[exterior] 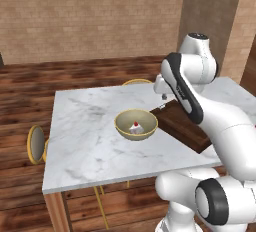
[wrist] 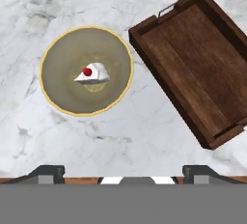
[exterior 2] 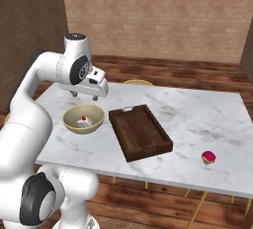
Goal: Place the bowl with cake and the cupcake onto the tray.
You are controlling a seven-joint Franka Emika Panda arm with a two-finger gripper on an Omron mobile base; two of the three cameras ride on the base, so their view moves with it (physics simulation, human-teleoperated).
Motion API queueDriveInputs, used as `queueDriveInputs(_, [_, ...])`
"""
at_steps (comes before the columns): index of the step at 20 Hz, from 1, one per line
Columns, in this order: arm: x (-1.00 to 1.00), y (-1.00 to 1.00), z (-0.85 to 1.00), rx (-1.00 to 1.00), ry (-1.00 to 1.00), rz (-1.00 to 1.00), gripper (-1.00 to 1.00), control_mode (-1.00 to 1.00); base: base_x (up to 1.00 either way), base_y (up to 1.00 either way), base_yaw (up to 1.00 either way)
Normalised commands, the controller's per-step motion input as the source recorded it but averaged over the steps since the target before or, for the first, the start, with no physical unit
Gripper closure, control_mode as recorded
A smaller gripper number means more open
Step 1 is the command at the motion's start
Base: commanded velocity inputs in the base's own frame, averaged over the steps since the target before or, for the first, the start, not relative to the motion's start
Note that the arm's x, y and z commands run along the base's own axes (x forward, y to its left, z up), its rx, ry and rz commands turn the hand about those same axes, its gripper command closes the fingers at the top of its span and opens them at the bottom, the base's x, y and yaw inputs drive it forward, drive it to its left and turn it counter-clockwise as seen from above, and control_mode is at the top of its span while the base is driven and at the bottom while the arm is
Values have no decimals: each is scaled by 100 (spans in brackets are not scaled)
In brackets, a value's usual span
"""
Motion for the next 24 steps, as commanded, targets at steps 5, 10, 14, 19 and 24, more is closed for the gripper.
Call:
queueDriveInputs(5, [14, 0, -2, 5, 0, -4, -100, -100, 0, 0, 0])
queueDriveInputs(10, [10, 0, -4, 5, 0, -5, -100, -100, 0, 0, 0])
queueDriveInputs(14, [12, 0, -5, 8, 0, -5, -100, -100, 0, 0, 0])
queueDriveInputs(19, [10, -4, -3, 9, 0, -3, -100, -100, 0, 0, 0])
queueDriveInputs(24, [15, -5, -5, 9, 0, -2, -100, -100, 0, 0, 0])
